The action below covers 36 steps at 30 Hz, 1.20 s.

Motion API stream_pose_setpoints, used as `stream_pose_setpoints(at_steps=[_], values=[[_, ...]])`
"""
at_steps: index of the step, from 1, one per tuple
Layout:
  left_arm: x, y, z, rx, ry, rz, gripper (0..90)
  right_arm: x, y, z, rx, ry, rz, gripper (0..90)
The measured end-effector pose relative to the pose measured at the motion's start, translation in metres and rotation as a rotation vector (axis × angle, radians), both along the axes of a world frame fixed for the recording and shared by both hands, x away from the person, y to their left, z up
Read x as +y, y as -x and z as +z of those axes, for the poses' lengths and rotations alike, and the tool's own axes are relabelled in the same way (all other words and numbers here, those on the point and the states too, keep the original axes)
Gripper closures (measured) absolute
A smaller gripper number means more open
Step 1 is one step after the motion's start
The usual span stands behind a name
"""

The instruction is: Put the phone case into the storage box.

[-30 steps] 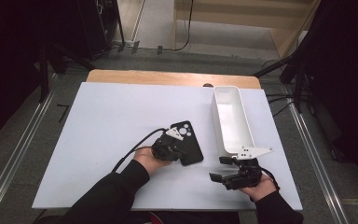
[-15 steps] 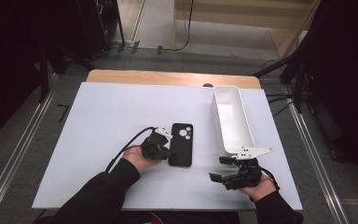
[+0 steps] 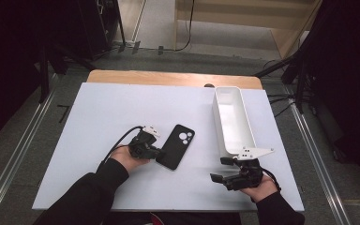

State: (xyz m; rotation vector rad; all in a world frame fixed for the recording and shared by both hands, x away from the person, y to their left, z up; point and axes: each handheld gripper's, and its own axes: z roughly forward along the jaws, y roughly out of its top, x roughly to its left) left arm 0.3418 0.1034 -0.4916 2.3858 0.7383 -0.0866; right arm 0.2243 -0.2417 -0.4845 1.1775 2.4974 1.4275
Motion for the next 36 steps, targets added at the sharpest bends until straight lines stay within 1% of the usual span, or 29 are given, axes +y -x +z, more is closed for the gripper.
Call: stream_pose_setpoints(at_steps=[1, 2, 4, 5, 9, 12, 14, 15, 16, 17, 21, 22, 23, 24, 26, 27, 28, 29, 30, 31, 33, 36], values=[[0.0, 0.0, 0.0, 0.0, 0.0, 0.0, 88.9, 0.0, 0.0, 0.0, 0.0, 0.0, 0.0, 16.1], [0.004, -0.001, 0.001, -0.008, -0.012, 0.0, 88.9, 0.001, 0.0, 0.0, 0.008, 0.004, -0.003, 16.1], [0.006, -0.001, 0.001, -0.008, -0.007, 0.004, 89.0, 0.001, 0.0, 0.0, 0.008, -0.001, 0.0, 16.1], [0.009, -0.002, 0.001, -0.012, -0.01, 0.007, 88.9, 0.001, 0.0, 0.0, 0.001, -0.003, 0.001, 16.1], [0.015, -0.003, 0.002, -0.008, -0.015, 0.013, 88.9, 0.001, 0.0, 0.0, -0.001, -0.001, 0.003, 16.1], [0.026, -0.003, 0.003, -0.018, -0.027, 0.02, 89.0, 0.0, 0.001, 0.001, 0.001, -0.003, -0.001, 16.1], [0.033, -0.002, 0.002, -0.009, -0.016, 0.035, 89.0, 0.0, 0.001, 0.001, -0.001, -0.003, -0.001, 16.1], [0.033, -0.002, 0.002, -0.009, -0.016, 0.035, 89.0, 0.0, 0.001, 0.001, -0.001, -0.003, -0.001, 16.1], [0.038, -0.003, 0.002, -0.005, -0.014, 0.04, 89.0, 0.0, 0.001, 0.001, 0.0, -0.004, -0.001, 16.1], [0.043, -0.003, 0.002, 0.001, -0.003, 0.054, 89.0, 0.0, 0.0, 0.001, -0.002, -0.003, 0.001, 16.1], [0.051, -0.002, 0.003, 0.006, -0.007, 0.059, 89.0, 0.001, 0.0, 0.001, -0.005, -0.004, 0.001, 16.1], [0.053, -0.002, 0.002, 0.01, 0.0, 0.069, 89.0, 0.001, 0.0, 0.001, -0.006, -0.004, 0.001, 16.1], [0.058, -0.002, 0.003, 0.011, -0.007, 0.069, 89.0, 0.0, 0.0, 0.001, -0.003, -0.004, 0.0, 16.1], [0.058, -0.002, 0.003, 0.011, -0.007, 0.069, 89.0, 0.0, 0.0, 0.001, -0.003, -0.004, 0.0, 16.1], [0.066, -0.001, 0.004, 0.017, -0.009, 0.082, 89.0, 0.0, 0.0, 0.001, -0.003, -0.004, 0.0, 16.1], [0.066, -0.001, 0.004, 0.017, -0.009, 0.082, 89.0, 0.0, 0.0, 0.001, -0.003, -0.005, -0.001, 16.1], [0.07, -0.002, 0.004, 0.019, -0.01, 0.082, 89.0, 0.0, 0.0, 0.001, -0.003, -0.005, -0.001, 16.1], [0.075, -0.001, 0.003, 0.036, 0.004, 0.1, 89.0, 0.0, 0.0, 0.001, -0.003, -0.005, -0.001, 16.1], [0.075, -0.001, 0.003, 0.036, 0.004, 0.1, 88.9, 0.0, 0.0, 0.001, -0.003, -0.005, -0.001, 16.1], [0.08, -0.001, 0.004, 0.04, 0.0, 0.101, 88.9, 0.0, 0.0, 0.001, -0.008, -0.003, -0.001, 16.1], [0.082, 0.0, 0.003, 0.049, 0.012, 0.108, 88.9, 0.001, 0.001, 0.001, -0.001, -0.006, -0.002, 16.1], [0.083, -0.001, 0.003, 0.063, 0.022, 0.1, 87.2, 0.001, 0.0, 0.001, -0.003, -0.007, 0.001, 16.1]])
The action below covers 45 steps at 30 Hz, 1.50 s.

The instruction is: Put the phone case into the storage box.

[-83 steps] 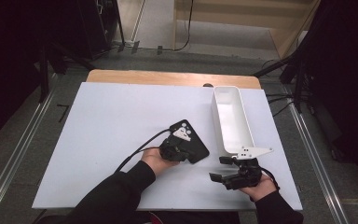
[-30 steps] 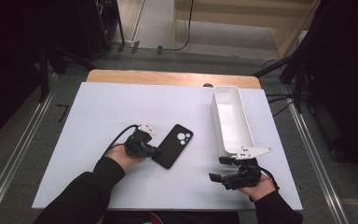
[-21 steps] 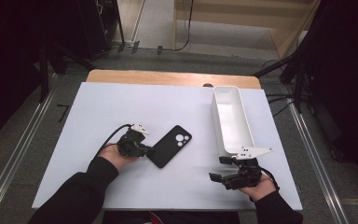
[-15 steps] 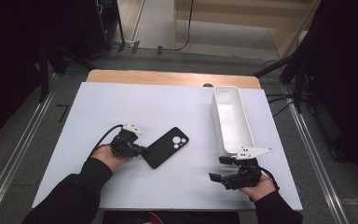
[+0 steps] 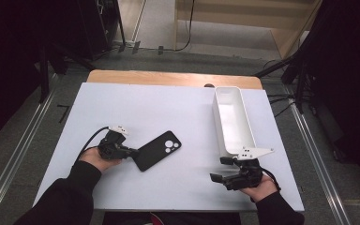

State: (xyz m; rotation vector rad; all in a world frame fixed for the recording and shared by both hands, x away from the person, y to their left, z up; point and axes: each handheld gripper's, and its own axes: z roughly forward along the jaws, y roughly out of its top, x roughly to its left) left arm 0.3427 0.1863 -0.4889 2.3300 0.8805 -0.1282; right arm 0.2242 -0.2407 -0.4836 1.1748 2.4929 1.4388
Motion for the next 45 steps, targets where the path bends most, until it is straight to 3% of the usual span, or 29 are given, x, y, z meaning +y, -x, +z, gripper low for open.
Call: stream_pose_setpoints(at_steps=[4, 6, 12, 17, 23, 27, 32, 36, 45], values=[[0.001, 0.001, 0.002, 0.012, 0.028, -0.005, 83.4, 0.0, 0.0, 0.0, 0.0, -0.002, 0.005, 16.1], [0.003, 0.003, 0.009, -0.01, 0.077, -0.013, 80.0, 0.0, 0.0, 0.0, -0.002, -0.003, 0.004, 16.1], [0.003, 0.013, 0.02, -0.032, 0.145, -0.047, 62.2, 0.0, 0.0, 0.001, -0.002, -0.003, -0.001, 16.1], [0.002, 0.022, 0.024, -0.052, 0.166, -0.063, 48.6, 0.0, 0.0, 0.001, -0.003, -0.004, -0.005, 16.1], [0.005, 0.029, 0.027, -0.059, 0.193, -0.065, 41.9, 0.0, 0.001, 0.002, -0.003, -0.003, -0.006, 16.1], [0.009, 0.037, 0.028, -0.088, 0.214, -0.059, 36.6, -0.001, 0.0, 0.002, -0.008, -0.005, -0.005, 16.1], [0.012, 0.044, 0.028, -0.095, 0.212, -0.055, 29.1, -0.001, 0.0, 0.002, -0.01, -0.004, -0.008, 16.1], [0.016, 0.051, 0.028, -0.097, 0.226, -0.054, 29.0, -0.001, 0.0, 0.002, -0.011, -0.004, -0.008, 16.1], [0.021, 0.062, 0.028, -0.059, 0.229, -0.032, 26.1, -0.002, 0.0, 0.002, -0.015, -0.007, -0.013, 16.1]])
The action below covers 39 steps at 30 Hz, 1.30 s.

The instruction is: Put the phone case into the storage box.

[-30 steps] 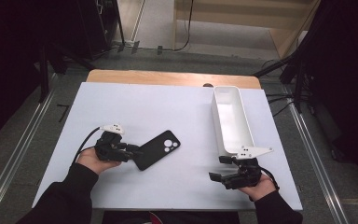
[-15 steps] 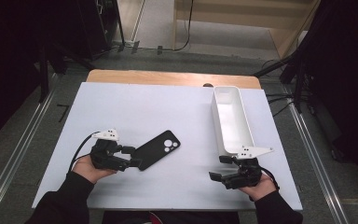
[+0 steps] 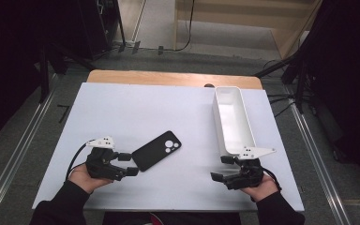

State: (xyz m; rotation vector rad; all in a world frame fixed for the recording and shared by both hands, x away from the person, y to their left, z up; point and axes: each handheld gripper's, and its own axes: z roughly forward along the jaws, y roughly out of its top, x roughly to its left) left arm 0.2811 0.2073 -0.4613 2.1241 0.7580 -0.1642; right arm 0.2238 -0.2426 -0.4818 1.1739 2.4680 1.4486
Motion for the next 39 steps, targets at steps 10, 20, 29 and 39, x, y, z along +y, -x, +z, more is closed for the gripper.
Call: stream_pose_setpoints(at_steps=[10, 20, 29, 39], values=[[0.003, 0.005, 0.001, -0.001, -0.007, -0.004, 26.1, 0.0, 0.0, 0.0, -0.002, 0.001, -0.001, 16.1], [0.004, -0.003, 0.01, -0.043, -0.005, 0.042, 26.1, 0.0, 0.0, 0.0, 0.003, 0.002, -0.001, 16.1], [-0.001, -0.014, 0.015, -0.073, -0.003, 0.065, 23.6, 0.0, 0.0, -0.001, 0.005, 0.003, -0.001, 16.1], [-0.013, -0.027, 0.016, -0.087, -0.044, 0.059, 20.5, 0.0, 0.0, -0.001, 0.002, 0.001, 0.004, 16.1]])
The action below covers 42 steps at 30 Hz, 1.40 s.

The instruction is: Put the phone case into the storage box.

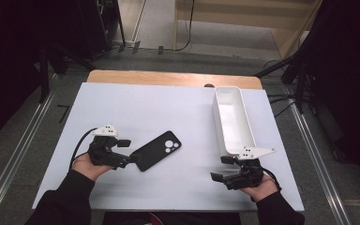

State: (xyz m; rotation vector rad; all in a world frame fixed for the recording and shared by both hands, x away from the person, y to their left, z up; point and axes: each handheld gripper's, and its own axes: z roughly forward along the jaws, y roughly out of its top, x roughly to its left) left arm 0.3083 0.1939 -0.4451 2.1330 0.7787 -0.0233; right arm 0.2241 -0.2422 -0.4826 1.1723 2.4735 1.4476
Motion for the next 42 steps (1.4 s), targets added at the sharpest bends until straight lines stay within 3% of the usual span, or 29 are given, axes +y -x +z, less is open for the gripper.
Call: stream_pose_setpoints(at_steps=[8, 15, 18, 19, 21, 27, 42], values=[[-0.01, -0.011, 0.004, 0.01, 0.02, -0.017, 17.5, 0.0, 0.0, 0.0, 0.002, -0.002, -0.003, 16.1], [-0.017, -0.017, 0.006, 0.0, 0.006, -0.024, 17.4, 0.0, 0.0, 0.0, 0.002, -0.002, -0.003, 16.1], [-0.02, -0.022, 0.007, 0.015, 0.007, -0.022, 7.2, 0.0, 0.0, 0.0, 0.001, -0.001, -0.004, 16.1], [-0.022, -0.025, 0.007, 0.033, 0.014, -0.014, 0.0, 0.0, 0.0, 0.0, 0.001, -0.002, -0.003, 16.1], [-0.024, -0.026, 0.007, 0.021, 0.018, -0.015, 0.0, -0.001, 0.0, 0.0, -0.001, 0.0, -0.005, 16.1], [-0.034, -0.03, 0.006, 0.004, -0.025, -0.048, 0.0, -0.001, 0.0, 0.0, -0.001, 0.0, -0.005, 16.1], [-0.056, -0.044, 0.0, -0.006, -0.021, -0.041, 0.0, -0.001, 0.0, 0.0, -0.001, 0.0, -0.003, 16.1]])
